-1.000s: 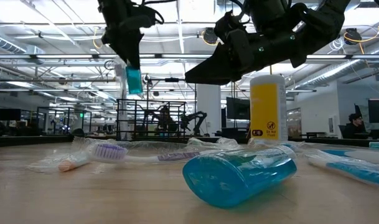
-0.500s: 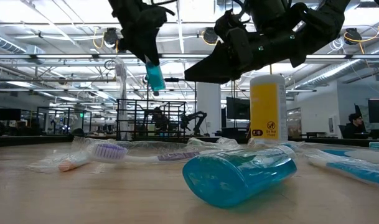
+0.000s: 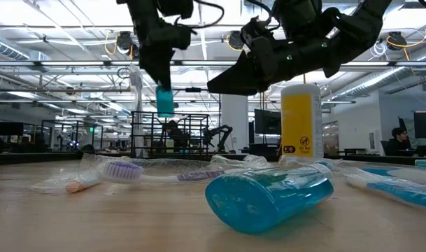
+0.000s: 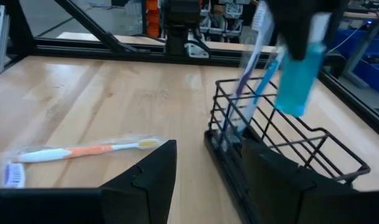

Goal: Pick & Place toothbrushing station
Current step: Put the top left blue mouthwash into the black mesh organizer

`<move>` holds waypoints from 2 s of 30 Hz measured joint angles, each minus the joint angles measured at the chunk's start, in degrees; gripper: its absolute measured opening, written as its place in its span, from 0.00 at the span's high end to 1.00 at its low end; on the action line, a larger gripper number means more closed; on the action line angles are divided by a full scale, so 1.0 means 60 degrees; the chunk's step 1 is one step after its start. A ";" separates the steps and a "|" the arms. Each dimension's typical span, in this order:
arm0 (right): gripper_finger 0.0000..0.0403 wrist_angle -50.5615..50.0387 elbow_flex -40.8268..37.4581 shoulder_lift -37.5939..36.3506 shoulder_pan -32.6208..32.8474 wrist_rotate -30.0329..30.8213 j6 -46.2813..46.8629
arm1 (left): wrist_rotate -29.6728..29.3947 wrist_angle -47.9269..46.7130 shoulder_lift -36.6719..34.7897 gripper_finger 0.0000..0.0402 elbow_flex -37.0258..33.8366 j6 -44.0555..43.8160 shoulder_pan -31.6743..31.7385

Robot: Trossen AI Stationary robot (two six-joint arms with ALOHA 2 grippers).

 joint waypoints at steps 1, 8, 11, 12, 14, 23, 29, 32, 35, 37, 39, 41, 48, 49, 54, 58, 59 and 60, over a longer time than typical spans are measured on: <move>0.56 -0.0057 0.0000 0.0000 -0.0014 -0.0003 0.0000 | 0.0027 -0.0040 0.0124 0.75 0.0000 0.0003 -0.0014; 0.56 -0.0244 0.0000 0.0000 -0.0010 -0.0004 0.0000 | 0.0029 0.0001 0.0931 0.75 0.0000 -0.0253 -0.0014; 0.56 -0.0337 0.0000 0.0000 -0.0007 -0.0004 0.0221 | 0.0181 0.0020 0.1283 0.75 0.0000 -0.0470 -0.0007; 0.56 -0.0398 0.0000 0.0000 -0.0007 -0.0004 0.0388 | 0.0259 0.0030 0.1364 0.75 0.0000 -0.0559 0.0004; 0.56 -0.0576 0.0000 0.0000 -0.0007 -0.0004 0.0566 | 0.0309 0.0043 0.1531 0.75 0.0000 -0.0694 0.0011; 0.56 -0.0779 0.0000 0.0000 -0.0003 -0.0005 0.0865 | 0.0243 0.0171 0.1746 0.75 -0.0006 -0.0748 0.0070; 0.56 -0.0782 0.0000 0.0000 0.0064 -0.0004 0.0861 | 0.0243 0.0554 0.1746 0.75 -0.0047 -0.0976 0.0060; 0.56 -0.0780 0.0000 0.0000 0.0125 -0.0005 0.0854 | 0.0243 0.0734 0.1753 0.75 -0.0308 -0.1035 0.0048; 0.56 -0.0778 0.0000 0.0000 0.0127 -0.0007 0.0848 | 0.0247 0.0561 0.1764 0.75 -0.0404 -0.1178 0.0044; 0.56 -0.0779 0.0000 0.0000 0.0125 -0.0007 0.0827 | 0.0250 0.0572 0.1764 0.75 -0.0404 -0.1177 0.0041; 0.56 -0.0775 0.0000 0.0000 0.0125 -0.0004 0.0770 | 0.0247 0.0624 0.1764 0.75 -0.0404 -0.1129 0.0048; 0.56 -0.0775 0.0000 0.0000 0.0125 -0.0004 0.0761 | 0.0243 0.0632 0.1764 0.75 -0.0404 -0.1068 0.0051; 0.56 -0.0775 0.0000 0.0000 0.0125 -0.0005 0.0758 | 0.0197 0.0539 0.1764 0.75 -0.0404 -0.1175 0.0051; 0.56 -0.0775 0.0000 0.0000 0.0125 -0.0005 0.0758 | 0.0094 0.0527 0.1764 0.75 -0.0404 -0.1177 0.0051; 0.56 -0.0775 0.0000 0.0000 0.0125 -0.0007 0.0758 | 0.0029 0.0537 0.1764 0.75 -0.0404 -0.1226 0.0051; 0.56 -0.0775 0.0000 0.0000 0.0125 -0.0005 0.0758 | 0.0067 0.0540 0.1764 0.75 -0.0404 -0.1123 0.0004; 0.56 -0.0775 0.0000 0.0000 0.0125 -0.0004 0.0758 | 0.0072 0.0525 0.1754 0.75 -0.0404 -0.1026 -0.0012; 0.56 -0.0775 0.0000 0.0000 0.0125 -0.0007 0.0758 | 0.0176 0.0471 0.1713 0.75 -0.0404 -0.0886 -0.0021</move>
